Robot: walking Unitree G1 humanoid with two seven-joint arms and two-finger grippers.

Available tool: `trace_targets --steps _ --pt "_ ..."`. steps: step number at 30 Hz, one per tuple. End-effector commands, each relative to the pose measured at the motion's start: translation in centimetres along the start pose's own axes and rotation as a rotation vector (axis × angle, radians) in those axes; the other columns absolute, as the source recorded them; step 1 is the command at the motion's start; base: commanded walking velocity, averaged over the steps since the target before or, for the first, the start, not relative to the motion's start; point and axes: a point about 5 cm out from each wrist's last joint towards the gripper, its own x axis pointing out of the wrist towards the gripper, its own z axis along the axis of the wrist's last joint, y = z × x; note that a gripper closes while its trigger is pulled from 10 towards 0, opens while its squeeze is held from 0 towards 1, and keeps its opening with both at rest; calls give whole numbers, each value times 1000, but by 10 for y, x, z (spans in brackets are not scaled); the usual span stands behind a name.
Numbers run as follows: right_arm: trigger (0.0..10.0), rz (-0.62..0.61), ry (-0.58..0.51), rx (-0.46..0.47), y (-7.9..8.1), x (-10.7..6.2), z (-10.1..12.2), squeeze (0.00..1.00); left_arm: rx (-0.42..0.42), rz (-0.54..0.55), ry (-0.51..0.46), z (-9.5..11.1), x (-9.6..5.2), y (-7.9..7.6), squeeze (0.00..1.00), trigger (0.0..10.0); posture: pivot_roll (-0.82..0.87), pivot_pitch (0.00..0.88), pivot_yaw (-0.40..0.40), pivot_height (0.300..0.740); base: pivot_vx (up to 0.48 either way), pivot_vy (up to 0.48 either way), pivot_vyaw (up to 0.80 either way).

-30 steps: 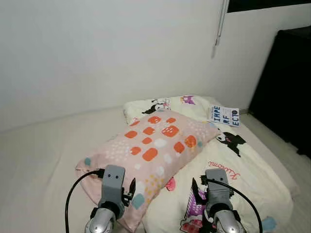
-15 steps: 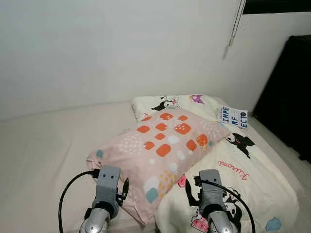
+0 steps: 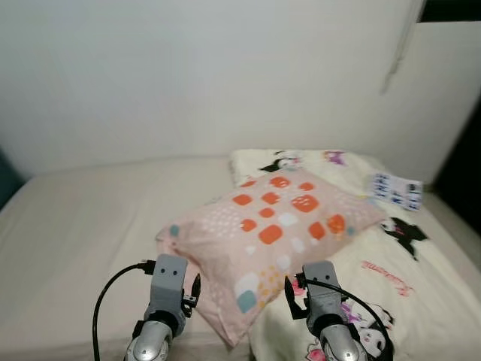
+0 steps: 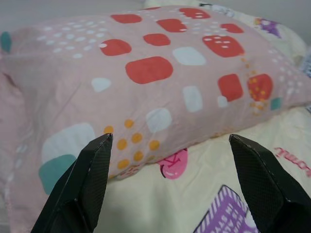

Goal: Clean up the room

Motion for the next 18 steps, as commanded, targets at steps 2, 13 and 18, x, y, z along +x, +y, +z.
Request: trace_targets --steps 2,13,18 --pt "10000 -5 16 8 0 -1 -4 0 -14 9 18 -3 -1 1 0 10000 -55 87 22 740 0 0 531" --pt "10000 -25 24 53 -2 -1 -5 0 -21 17 21 -4 0 3 0 10000 -55 86 25 740 0 0 0" --pt "10000 -15 32 19 -1 -1 -6 0 -11 11 18 -3 0 3 0 10000 -55 85 26 740 0 0 0"
